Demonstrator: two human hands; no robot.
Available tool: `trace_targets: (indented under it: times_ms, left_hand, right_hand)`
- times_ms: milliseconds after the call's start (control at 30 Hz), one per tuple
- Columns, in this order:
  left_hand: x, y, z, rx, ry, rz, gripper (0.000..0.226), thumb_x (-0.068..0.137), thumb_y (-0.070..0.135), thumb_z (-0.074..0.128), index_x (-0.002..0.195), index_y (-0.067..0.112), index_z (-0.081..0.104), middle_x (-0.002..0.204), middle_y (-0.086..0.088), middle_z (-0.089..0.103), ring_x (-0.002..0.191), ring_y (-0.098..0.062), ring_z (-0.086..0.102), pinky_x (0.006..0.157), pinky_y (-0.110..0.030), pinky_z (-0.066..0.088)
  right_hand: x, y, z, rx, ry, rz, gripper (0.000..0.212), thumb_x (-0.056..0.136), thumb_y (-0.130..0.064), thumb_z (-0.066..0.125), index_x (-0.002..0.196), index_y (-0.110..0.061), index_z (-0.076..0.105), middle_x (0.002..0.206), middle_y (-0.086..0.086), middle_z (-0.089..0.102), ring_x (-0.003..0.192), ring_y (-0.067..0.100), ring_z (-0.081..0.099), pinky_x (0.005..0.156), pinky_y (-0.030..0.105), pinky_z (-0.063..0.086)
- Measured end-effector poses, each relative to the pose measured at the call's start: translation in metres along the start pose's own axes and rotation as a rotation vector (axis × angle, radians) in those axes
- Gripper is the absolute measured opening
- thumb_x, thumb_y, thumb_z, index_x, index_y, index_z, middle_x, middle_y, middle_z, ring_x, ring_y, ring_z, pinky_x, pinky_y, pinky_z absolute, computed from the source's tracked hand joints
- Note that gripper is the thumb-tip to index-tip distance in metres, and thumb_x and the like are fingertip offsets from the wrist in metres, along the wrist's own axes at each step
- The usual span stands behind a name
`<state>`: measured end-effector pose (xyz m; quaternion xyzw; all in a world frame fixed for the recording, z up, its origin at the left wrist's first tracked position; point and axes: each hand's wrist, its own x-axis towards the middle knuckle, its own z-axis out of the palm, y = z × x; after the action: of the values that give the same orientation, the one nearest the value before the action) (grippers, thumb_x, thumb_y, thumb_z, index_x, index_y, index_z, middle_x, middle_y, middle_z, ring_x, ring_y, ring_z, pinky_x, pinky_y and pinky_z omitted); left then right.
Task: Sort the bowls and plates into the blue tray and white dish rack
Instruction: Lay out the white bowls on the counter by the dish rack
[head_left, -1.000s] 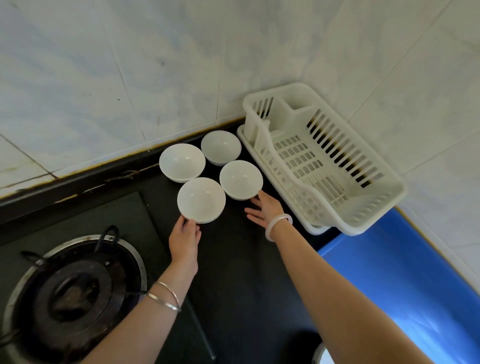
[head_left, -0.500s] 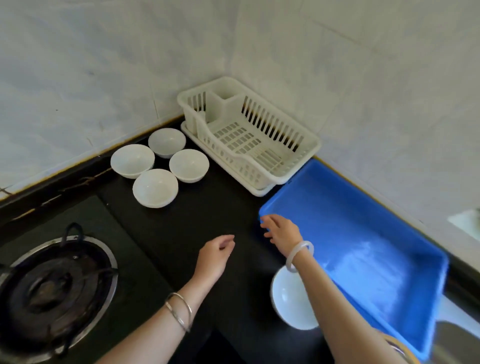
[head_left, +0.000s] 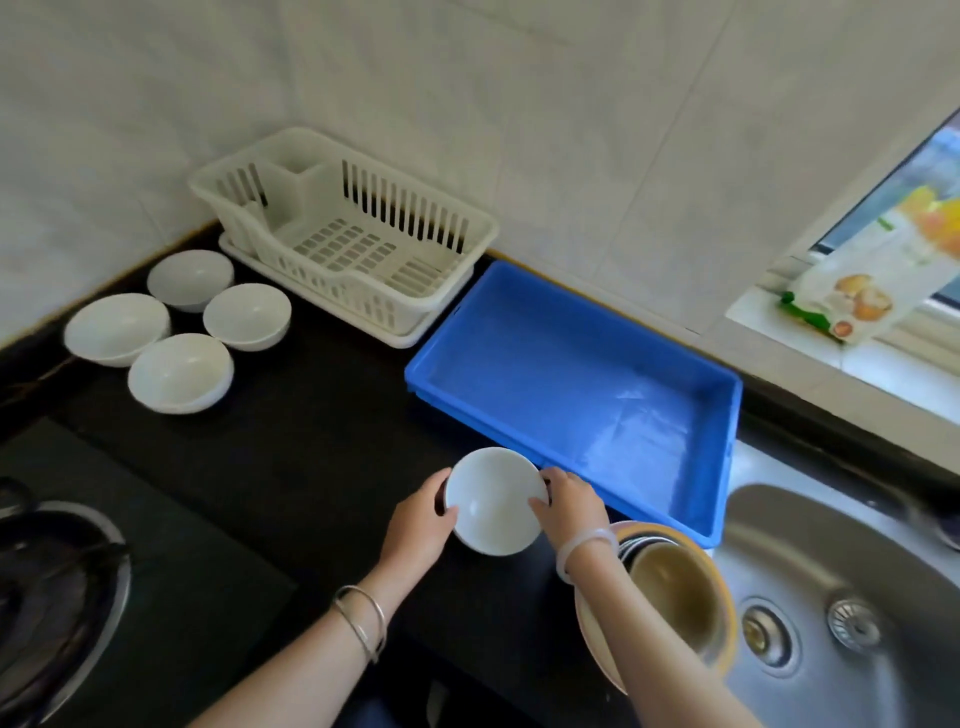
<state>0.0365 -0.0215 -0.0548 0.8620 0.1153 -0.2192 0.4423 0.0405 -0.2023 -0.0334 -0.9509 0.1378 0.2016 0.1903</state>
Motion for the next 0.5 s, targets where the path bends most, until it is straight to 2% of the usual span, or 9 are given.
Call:
trace_targets:
  times_ms: [200, 333, 400, 500]
  left_hand:
    - [0.000, -0.006, 0.002, -0.097, -0.024, -0.028, 0.052, 0.089, 0.021, 0.056, 0.138, 0.026, 0.040, 0.136, -0.001, 0.052, 0.124, -0.020, 0.049, 0.093, -0.029, 0.041]
    - [-0.001, -0.013, 0.001, -0.169, -0.046, -0.046, 0.051, 0.089, 0.027, 0.058, 0.137, 0.025, 0.042, 0.132, -0.003, 0.056, 0.118, -0.020, 0.055, 0.100, -0.037, 0.045]
    - [0.000, -0.016, 0.001, -0.222, -0.059, -0.059, 0.051, 0.089, 0.025, 0.058, 0.137, 0.026, 0.042, 0.129, -0.004, 0.057, 0.113, -0.019, 0.058, 0.096, -0.039, 0.049]
    - [0.000, -0.016, 0.002, -0.441, -0.114, -0.133, 0.049, 0.091, 0.019, 0.055, 0.137, 0.026, 0.041, 0.126, -0.007, 0.059, 0.104, -0.018, 0.062, 0.077, -0.027, 0.055]
  right_hand:
    - [0.000, -0.012, 0.001, -0.050, 0.081, 0.044, 0.018, 0.091, -0.017, 0.049, 0.107, -0.008, 0.049, 0.110, 0.011, 0.059, 0.096, 0.033, 0.058, 0.067, 0.030, 0.038]
    - [-0.004, -0.012, -0.003, -0.021, 0.114, 0.064, 0.014, 0.092, -0.011, 0.040, 0.104, -0.007, 0.047, 0.102, 0.013, 0.060, 0.086, 0.034, 0.058, 0.064, 0.030, 0.037]
    - [-0.006, -0.013, -0.006, -0.005, 0.117, 0.077, 0.010, 0.093, -0.010, 0.037, 0.101, -0.010, 0.043, 0.095, 0.015, 0.062, 0.074, 0.033, 0.052, 0.062, 0.030, 0.036]
    - [-0.008, -0.014, -0.013, 0.017, 0.123, 0.084, 0.006, 0.093, -0.008, 0.035, 0.097, -0.011, 0.039, 0.092, 0.019, 0.062, 0.069, 0.031, 0.044, 0.061, 0.031, 0.035]
